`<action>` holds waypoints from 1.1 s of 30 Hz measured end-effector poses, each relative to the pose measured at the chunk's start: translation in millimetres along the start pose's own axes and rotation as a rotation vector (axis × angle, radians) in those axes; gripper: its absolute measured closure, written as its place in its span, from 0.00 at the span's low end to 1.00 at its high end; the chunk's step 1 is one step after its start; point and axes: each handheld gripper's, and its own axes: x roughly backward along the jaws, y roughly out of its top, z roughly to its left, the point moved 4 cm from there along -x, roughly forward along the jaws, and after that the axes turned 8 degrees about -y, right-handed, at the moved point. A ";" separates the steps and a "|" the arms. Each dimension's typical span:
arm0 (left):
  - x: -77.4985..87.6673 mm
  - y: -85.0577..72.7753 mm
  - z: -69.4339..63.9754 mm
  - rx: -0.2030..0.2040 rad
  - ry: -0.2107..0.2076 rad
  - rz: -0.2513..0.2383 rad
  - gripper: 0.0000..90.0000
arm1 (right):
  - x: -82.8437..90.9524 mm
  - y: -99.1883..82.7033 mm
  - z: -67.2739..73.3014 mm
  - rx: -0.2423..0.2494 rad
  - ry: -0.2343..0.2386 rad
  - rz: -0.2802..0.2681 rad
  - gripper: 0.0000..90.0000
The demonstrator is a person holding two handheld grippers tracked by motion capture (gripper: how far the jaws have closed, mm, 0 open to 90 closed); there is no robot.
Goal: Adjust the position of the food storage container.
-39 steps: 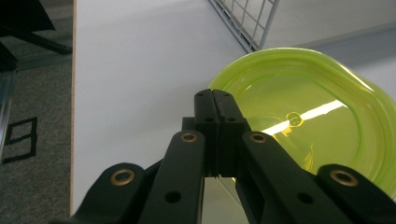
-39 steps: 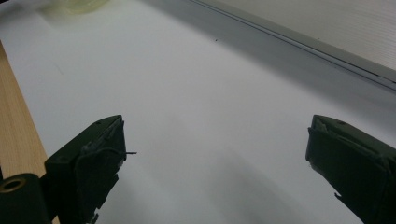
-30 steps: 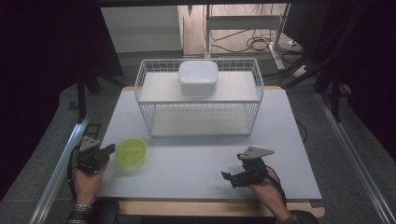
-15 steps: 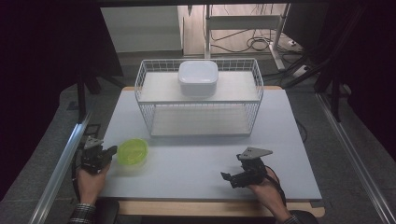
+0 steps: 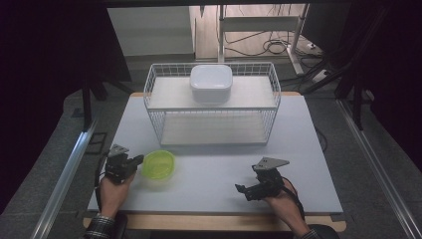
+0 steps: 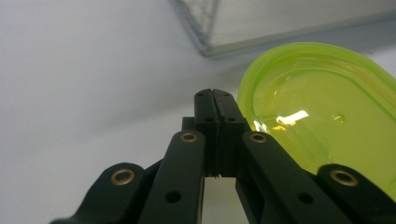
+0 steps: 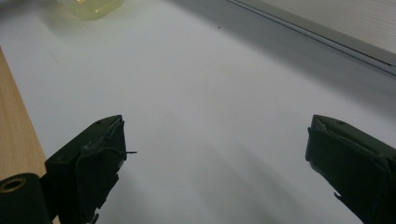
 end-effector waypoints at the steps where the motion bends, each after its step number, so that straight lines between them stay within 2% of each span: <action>1: -1.7 0.4 -3.2 -0.006 -0.011 0.002 1.00 | -0.1 -0.1 0.1 0.000 0.000 0.001 0.06; 5: -4.7 1.5 -8.2 -0.014 -0.034 0.005 0.99 | -0.5 -0.4 0.4 -0.001 -0.001 0.005 0.06; 10: 1.0 -4.1 4.2 0.026 -0.026 0.021 0.98 | 0.1 -0.2 -0.1 0.001 -0.002 0.003 0.06; 13: 2.7 -11.6 6.5 0.033 -0.059 0.054 1.00 | 0.4 -0.2 -0.4 0.001 -0.004 0.001 0.06; 15: 1.8 -14.9 3.7 0.031 -0.088 0.077 1.00 | 0.4 -0.2 -0.3 0.001 -0.003 0.002 0.06; 19: -4.7 -16.3 -3.6 0.001 -0.117 0.110 1.00 | 0.1 -0.5 0.1 0.004 -0.003 0.004 0.06; 33: -24.7 -11.2 -30.2 -0.032 -0.194 0.138 1.00 | -2.3 -1.4 0.9 0.006 -0.002 0.013 0.06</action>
